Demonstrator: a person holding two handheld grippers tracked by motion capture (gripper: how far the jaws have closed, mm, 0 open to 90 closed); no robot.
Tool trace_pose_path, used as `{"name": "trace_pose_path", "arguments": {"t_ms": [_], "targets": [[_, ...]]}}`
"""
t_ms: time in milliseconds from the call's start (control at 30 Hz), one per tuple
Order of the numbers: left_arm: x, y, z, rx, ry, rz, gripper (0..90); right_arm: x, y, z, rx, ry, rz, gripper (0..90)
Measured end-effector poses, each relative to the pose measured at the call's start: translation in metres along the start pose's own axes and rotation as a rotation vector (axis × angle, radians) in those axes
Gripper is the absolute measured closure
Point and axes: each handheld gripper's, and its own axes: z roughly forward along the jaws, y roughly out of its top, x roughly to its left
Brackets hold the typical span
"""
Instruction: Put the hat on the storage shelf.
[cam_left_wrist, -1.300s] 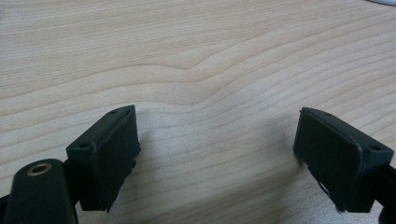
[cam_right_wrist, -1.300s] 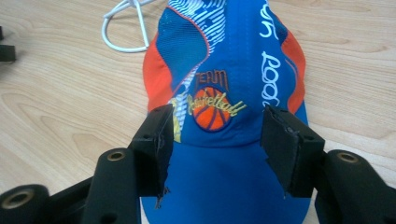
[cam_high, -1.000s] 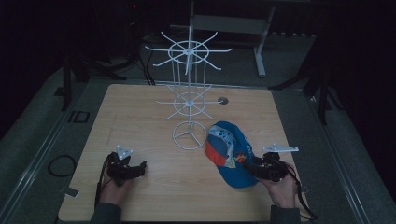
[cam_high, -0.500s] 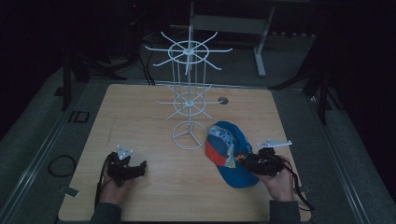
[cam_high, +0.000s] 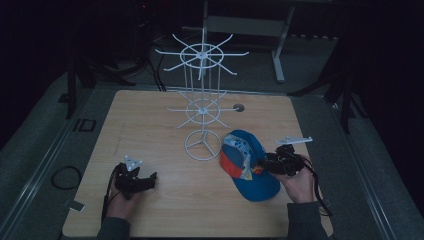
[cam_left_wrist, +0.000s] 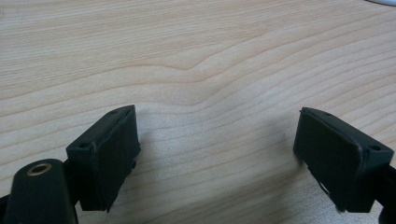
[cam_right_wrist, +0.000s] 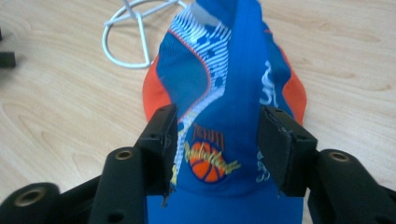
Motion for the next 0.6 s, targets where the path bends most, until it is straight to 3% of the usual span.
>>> {"name": "trace_pose_path", "arguments": {"t_ms": [367, 600], "targets": [[0.000, 0.000, 0.000, -0.001, 0.001, 0.000, 14.5, 0.001, 0.019, 0.014, 0.026, -0.051, -0.013, 40.7], [0.000, 0.000, 0.000, 0.001, 0.001, 0.002, 14.6, -0.004, 0.025, 0.024, 0.040, -0.051, -0.016, 40.4]]}}
